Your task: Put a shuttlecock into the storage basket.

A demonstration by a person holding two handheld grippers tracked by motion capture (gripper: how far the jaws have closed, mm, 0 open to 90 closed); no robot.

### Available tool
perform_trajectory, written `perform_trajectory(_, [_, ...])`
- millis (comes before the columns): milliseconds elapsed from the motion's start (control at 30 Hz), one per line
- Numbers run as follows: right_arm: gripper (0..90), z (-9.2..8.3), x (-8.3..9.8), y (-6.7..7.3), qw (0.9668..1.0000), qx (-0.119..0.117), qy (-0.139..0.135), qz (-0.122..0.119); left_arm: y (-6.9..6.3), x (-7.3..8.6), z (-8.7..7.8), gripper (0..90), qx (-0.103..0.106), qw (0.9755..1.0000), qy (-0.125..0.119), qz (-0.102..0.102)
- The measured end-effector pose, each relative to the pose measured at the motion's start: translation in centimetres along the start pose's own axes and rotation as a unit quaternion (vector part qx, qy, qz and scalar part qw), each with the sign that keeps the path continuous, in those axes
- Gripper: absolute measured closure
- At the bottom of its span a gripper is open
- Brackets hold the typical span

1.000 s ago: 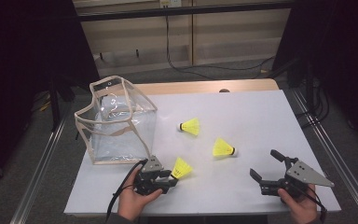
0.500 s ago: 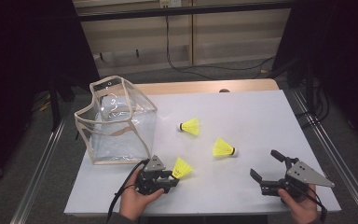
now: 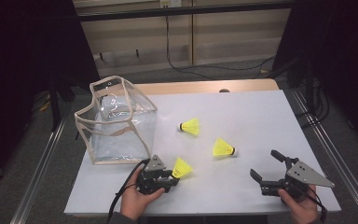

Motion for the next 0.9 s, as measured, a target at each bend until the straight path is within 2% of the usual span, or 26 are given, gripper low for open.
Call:
perform_trajectory(400, [1.0,0.02,0.03,-0.02,1.0,0.001,0.001,-0.002,0.14,0.02,0.05,63.9,-0.01,0.9999,0.006,0.004])
perform_trajectory(900, [1.0,-0.02,-0.05,-0.05,1.0,0.002,-0.002,-0.003,0.21,-0.03,-0.03,64.6,-0.009,0.9999,0.003,-0.01])
Point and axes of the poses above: each handheld gripper's, and its own axes: z roughly forward along the jaws, x roughly out of its underside, y roughly to its left, the point moved 9 cm from there along z, roughly forward along the jaws, and after that the axes turned 2 degrees about -z, right-handed, at the moved point
